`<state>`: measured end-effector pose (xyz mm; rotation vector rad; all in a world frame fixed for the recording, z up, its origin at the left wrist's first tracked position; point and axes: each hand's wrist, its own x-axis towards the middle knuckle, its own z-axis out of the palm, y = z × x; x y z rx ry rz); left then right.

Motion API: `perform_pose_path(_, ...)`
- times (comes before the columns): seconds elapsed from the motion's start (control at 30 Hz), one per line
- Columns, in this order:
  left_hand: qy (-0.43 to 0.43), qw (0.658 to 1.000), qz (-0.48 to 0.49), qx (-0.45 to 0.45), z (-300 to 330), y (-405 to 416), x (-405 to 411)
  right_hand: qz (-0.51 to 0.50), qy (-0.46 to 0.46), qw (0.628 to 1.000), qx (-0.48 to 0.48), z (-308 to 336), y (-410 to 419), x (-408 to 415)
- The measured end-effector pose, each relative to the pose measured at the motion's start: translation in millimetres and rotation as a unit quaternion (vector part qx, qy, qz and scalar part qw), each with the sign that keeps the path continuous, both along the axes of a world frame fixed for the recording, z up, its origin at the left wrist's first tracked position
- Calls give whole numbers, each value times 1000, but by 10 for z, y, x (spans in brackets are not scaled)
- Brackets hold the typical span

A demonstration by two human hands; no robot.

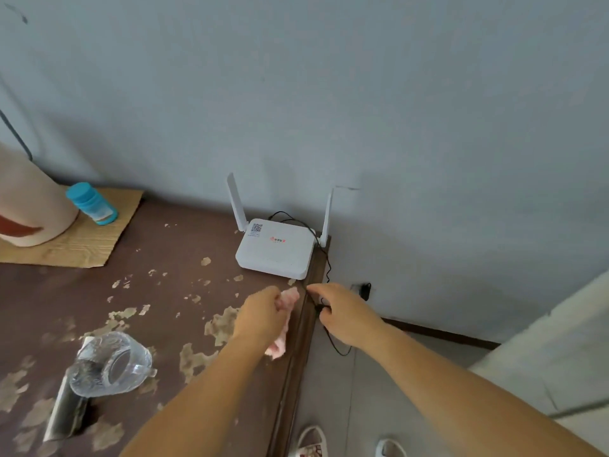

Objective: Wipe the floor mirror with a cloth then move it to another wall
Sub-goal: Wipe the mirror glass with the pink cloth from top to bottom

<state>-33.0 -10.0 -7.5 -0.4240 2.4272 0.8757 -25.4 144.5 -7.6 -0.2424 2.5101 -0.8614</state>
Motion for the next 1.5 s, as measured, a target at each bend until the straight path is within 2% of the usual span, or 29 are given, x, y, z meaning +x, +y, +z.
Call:
perform_pose_path(0.03, 55, 997, 29, 46, 75, 29, -29, -16, -10, 999, -31, 73, 42, -17)
perform_pose_path(0.1, 101, 983, 56, 141, 285, 151, -90, -39, -7, 996, -84, 273, 155, -36)
perform_pose_path(0.2, 73, 940, 102, 316, 549, 481, -271, -82, 39, 988, -126, 552, 424, -91)
perform_pose_path(0.27, 50, 912, 100, 395, 732, 726, -379, -115, 67, 980, -147, 741, 651, -136)
perform_pose_path(0.4, 69, 882, 48, 463, 1168, 1270, -499, -181, 176, 958, -135, 1248, 1156, -136)
perform_pose_path(0.5, 98, 868, -29, 487, 1568, 1737, -512, -229, 255, 927, -151, 1639, 1476, -63)
perform_pose_path(0.6, 167, 853, -93, 487, 2011, 2224, -487, -285, 312, 887, -185, 1980, 1823, -34)
perform_pose_path(0.73, 267, 808, -173, 496, 2582, 2884, -344, -351, 330, 818, -315, 2509, 2281, 108)
perform_pose_path(0.9, 292, 773, -258, 501, 3080, 3606, -148, -386, 365, 727, -436, 3002, 2831, 294)
perform_pose_path(1.13, 285, 755, -374, 458, 3616, 4373, -40, -402, 341, 643, -556, 3341, 3739, 356)
perform_pose_path(1.23, 387, 723, -342, 458, 3750, 4564, -109, -423, 353, 594, -586, 3520, 4085, 278)
perform_pose_path(1.3, 519, 677, -303, 425, 3808, 4617, -208, -453, 412, 547, -571, 3707, 4264, 167)
perform_pose_path(1.4, 692, 603, -246, 311, 3879, 4651, -415, -512, 559, 496, -423, 4111, 4396, -50)
perform_pose_path(1.43, 721, 595, -229, 269, 3907, 4659, -483, -508, 603, 488, -375, 4243, 4389, -120)
perform_pose_path(1.5, 750, 598, -200, 199, 3962, 4669, -618, -466, 663, 510, -288, 4443, 4344, -281)
